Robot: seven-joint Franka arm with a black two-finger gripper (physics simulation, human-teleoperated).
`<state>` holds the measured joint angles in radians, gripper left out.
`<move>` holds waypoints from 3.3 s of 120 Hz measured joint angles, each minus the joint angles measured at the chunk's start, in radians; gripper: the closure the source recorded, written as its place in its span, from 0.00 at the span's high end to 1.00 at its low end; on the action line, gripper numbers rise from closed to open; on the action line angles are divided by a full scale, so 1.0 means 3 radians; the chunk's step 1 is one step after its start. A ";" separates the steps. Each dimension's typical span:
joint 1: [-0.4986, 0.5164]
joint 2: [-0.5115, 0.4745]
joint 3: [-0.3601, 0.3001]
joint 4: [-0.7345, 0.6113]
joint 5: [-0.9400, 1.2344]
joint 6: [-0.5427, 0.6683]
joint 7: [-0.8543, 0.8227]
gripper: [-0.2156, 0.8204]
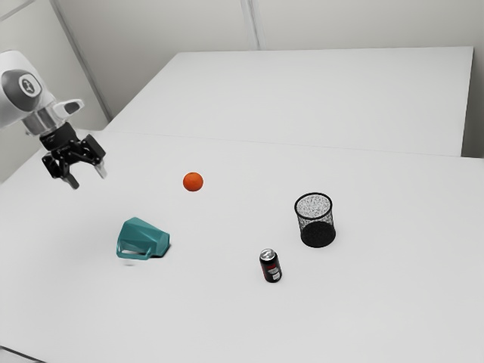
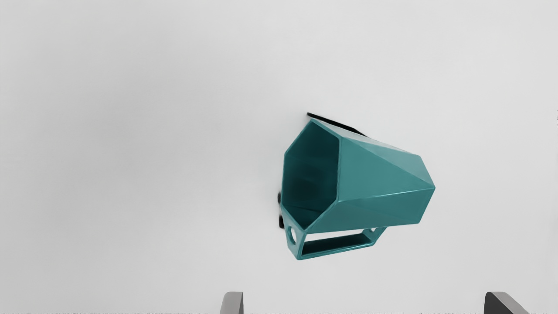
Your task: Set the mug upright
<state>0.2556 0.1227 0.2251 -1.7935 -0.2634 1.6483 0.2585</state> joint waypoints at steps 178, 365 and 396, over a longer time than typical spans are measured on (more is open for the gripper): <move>0.0112 0.1171 0.0099 -0.0042 -0.1684 -0.0486 0.0032 0.20; -0.0577 0.0016 -0.1016 -0.0955 0.1145 0.1644 -0.1477 0.03; -0.0577 0.0113 -0.1055 -0.0957 0.1148 0.1756 -0.1771 0.03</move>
<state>0.0824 0.1567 -0.0914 -2.0805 0.0811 2.1752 -0.2727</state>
